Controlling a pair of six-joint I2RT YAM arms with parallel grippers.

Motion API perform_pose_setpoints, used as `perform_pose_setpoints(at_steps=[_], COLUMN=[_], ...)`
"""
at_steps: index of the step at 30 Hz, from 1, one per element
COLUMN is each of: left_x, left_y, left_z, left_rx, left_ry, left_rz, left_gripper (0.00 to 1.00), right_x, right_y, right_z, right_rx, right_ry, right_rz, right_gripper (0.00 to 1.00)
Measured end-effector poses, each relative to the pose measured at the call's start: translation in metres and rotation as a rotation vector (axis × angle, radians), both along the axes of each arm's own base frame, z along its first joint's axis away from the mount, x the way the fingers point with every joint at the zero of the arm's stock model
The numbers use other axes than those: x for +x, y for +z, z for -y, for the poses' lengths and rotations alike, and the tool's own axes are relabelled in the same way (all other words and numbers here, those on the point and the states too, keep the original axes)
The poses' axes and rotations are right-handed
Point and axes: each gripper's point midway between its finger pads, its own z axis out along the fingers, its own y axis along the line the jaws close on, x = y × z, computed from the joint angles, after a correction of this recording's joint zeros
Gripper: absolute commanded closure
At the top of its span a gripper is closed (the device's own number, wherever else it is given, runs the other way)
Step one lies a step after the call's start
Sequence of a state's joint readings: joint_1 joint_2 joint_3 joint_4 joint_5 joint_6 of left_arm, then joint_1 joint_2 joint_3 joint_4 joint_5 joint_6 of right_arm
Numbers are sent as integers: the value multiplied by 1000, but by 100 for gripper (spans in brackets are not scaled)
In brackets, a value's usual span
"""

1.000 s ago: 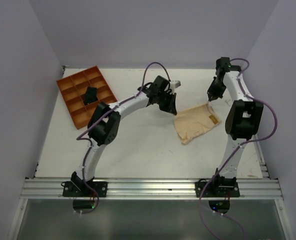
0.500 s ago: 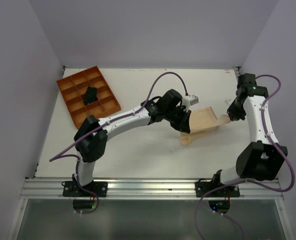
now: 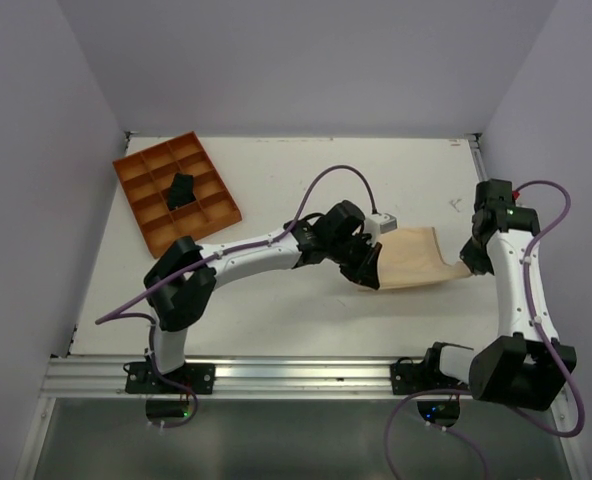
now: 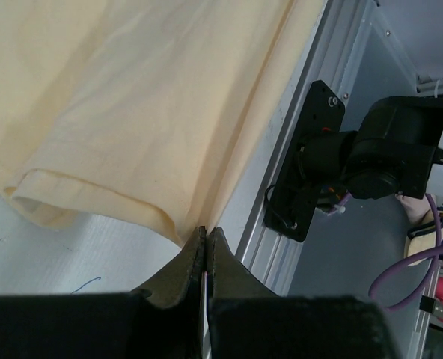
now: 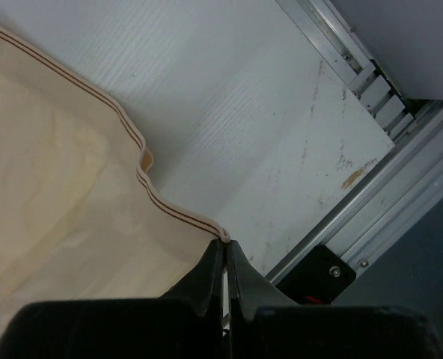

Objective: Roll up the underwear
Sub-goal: Fold the underwear

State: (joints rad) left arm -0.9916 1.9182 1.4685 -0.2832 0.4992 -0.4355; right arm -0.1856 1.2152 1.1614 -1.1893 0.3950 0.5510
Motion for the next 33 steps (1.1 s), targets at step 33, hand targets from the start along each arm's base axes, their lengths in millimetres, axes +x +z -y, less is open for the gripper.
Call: perform_pose_setpoints(at_steps=[33], left_x=[25], left_y=[9], left_z=[14], left_rx=[62], left_ry=[72], left_rz=[-31], left_gripper=[100], right_x=[5], right_y=[-43], right_z=[-2], right_rx=[41], right_ry=[-44], right_rz=[-57], right_gripper=[100])
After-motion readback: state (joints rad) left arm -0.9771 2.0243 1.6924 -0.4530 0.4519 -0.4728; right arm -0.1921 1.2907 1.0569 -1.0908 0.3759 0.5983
